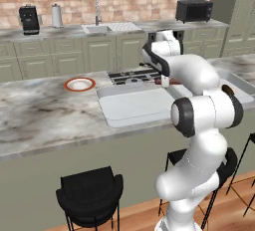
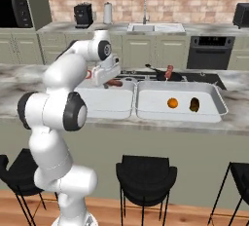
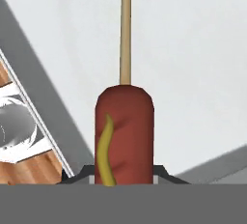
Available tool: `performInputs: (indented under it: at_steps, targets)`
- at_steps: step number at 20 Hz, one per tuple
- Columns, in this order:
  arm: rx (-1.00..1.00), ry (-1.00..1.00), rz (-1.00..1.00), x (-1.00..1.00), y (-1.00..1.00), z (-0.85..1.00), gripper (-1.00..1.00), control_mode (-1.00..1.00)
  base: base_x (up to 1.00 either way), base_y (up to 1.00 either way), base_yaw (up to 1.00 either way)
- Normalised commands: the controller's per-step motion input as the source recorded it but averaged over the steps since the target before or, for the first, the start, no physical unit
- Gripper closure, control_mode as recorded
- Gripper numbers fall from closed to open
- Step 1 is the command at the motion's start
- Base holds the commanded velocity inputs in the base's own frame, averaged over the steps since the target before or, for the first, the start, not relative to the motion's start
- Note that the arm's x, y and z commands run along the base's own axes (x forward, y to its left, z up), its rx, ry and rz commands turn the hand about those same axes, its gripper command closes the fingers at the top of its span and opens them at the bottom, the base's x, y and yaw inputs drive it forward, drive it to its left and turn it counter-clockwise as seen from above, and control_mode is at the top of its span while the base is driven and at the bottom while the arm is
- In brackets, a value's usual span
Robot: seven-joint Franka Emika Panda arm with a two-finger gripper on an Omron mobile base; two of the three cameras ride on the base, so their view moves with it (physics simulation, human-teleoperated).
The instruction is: Place the cold items (sweet potato and tangerine) from the fridge in one tupperware on the dining counter. Place the warm items (kebab skewer and hot dog) in the stove area in another tupperware.
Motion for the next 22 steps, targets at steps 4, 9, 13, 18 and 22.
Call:
performInputs:
  at_steps: [4, 9, 13, 18, 22]
  targets:
    - [0.0, 0.03, 0.28, 0.91, 0.28, -0.42, 1.0, -1.0, 0.0, 0.0, 0.0]
    - [0.01, 0.08, 0.27, 0.46, 0.21, -0.7, 1.0, -1.0, 0.0, 0.0, 0.0]
    - [0.06, 0.07, 0.2, -0.17, -0.2, -0.44, 1.0, -1.0, 0.0, 0.0, 0.0]
    - [0.05, 0.02, 0.15, -0.11, -0.01, -0.45, 1.0, -1.0, 0.0, 0.0, 0.0]
    - [0.01, 0.0, 0.04, 0.0, 0.01, -0.25, 1.0, -1.0, 0.0, 0.0, 0.0]
